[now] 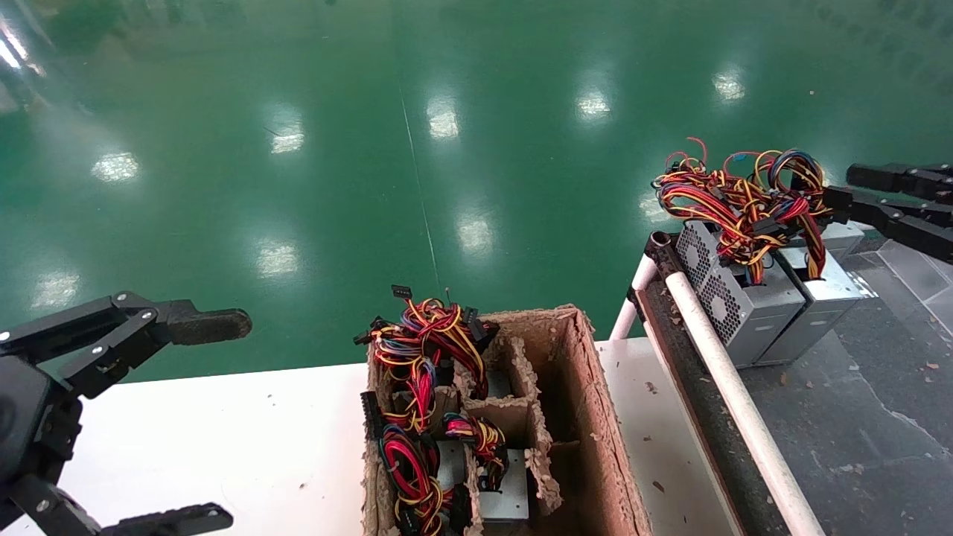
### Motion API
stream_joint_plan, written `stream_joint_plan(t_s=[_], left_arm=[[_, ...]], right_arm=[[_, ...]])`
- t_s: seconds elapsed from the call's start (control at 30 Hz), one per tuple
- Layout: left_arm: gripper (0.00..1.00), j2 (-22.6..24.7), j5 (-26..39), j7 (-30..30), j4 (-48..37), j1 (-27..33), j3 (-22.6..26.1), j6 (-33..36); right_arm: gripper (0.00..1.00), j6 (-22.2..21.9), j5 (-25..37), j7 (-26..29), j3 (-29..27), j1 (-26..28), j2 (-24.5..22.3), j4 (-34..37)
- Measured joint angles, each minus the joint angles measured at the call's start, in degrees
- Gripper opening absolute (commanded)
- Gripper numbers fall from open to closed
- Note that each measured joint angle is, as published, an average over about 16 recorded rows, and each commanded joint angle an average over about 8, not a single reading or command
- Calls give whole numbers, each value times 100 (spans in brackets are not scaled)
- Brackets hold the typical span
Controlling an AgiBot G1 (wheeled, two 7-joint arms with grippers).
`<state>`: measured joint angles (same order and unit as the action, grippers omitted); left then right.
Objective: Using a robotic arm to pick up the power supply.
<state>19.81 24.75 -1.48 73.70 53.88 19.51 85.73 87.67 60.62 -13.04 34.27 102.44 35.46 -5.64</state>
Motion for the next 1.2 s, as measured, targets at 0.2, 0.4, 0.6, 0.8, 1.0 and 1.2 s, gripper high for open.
stream_joint_plan(t_s=[0.2,0.4,0.6,0.8,1.0,1.2], left_arm=[[100,0,0,1,-2,1,1,0],[100,1,0,2,-5,2,3,0],[100,1,-1,2,-6,4,5,1],[100,0,-1,3,-6,5,7,1],[100,0,-2,3,-6,6,8,1],[100,-1,-3,4,-7,7,10,1]], right_arm=[[100,62,-107,146,-97,-167,-5,-253],[100,56,-266,353,-252,-505,-4,-809],[100,26,-453,588,-435,-920,-8,-1502],[100,-3,-639,822,-617,-1335,-13,-2195],[100,-32,-825,1056,-799,-1749,-18,-2887],[100,-61,-1012,1291,-981,-2164,-22,-3580]])
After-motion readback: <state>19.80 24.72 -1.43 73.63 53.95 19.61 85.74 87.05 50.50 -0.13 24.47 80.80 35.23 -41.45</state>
